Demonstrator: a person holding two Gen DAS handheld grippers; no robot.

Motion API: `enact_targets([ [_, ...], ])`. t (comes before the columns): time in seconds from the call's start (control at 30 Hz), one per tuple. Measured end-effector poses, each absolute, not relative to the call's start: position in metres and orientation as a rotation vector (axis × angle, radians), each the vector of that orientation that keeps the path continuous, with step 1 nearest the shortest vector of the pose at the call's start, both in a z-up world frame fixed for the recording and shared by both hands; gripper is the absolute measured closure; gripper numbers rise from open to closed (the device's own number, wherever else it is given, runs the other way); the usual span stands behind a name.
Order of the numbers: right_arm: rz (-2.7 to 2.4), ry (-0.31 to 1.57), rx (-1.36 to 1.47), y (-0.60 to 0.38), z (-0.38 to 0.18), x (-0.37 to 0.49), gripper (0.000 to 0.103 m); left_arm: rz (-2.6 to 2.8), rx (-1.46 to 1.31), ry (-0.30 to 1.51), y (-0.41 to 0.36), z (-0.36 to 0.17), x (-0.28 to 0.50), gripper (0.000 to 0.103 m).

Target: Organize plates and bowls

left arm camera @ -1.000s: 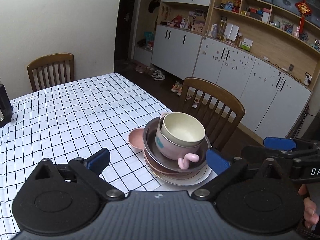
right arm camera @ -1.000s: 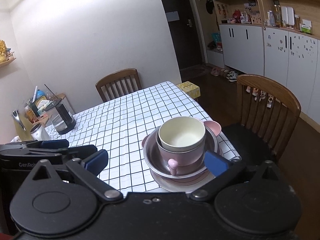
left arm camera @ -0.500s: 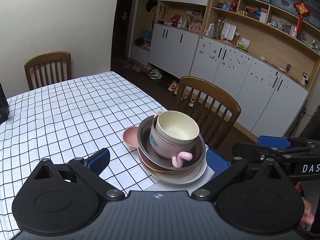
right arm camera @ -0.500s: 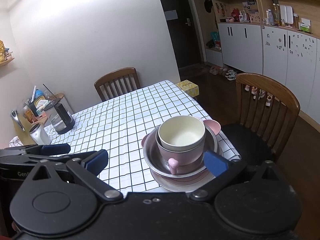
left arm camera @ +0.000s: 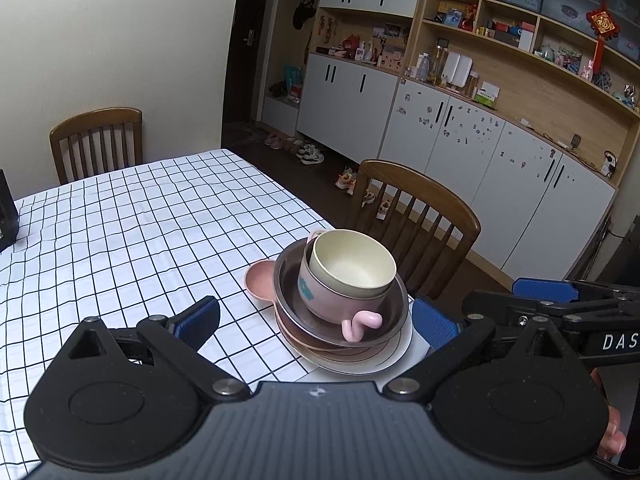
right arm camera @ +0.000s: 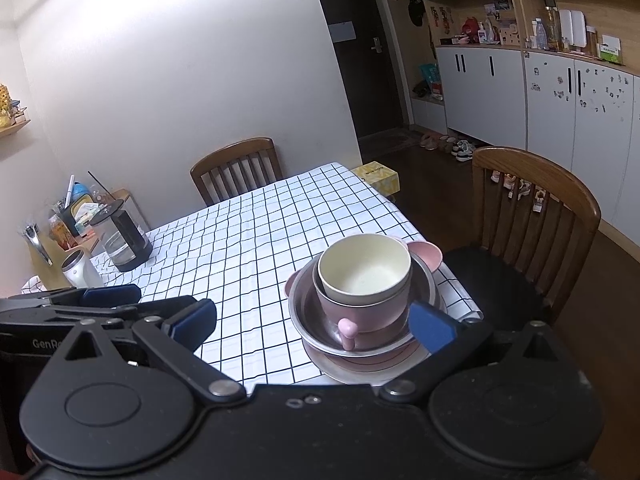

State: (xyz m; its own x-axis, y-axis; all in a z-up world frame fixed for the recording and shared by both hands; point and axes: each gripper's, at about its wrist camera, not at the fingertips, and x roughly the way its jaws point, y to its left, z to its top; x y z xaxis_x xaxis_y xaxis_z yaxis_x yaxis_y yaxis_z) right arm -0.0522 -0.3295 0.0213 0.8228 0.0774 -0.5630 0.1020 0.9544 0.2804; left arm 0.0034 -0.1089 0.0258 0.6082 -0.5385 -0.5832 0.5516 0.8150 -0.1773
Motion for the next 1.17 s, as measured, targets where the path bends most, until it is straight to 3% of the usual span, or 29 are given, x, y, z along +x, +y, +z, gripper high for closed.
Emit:
enact_targets([
  [1.17,-0.010,0.615,0.305,-0.3249,0.0219,-0.0441,0.000,-0.615,0.015,0.667,-0.1038,0.0244,0.0125,0.000],
])
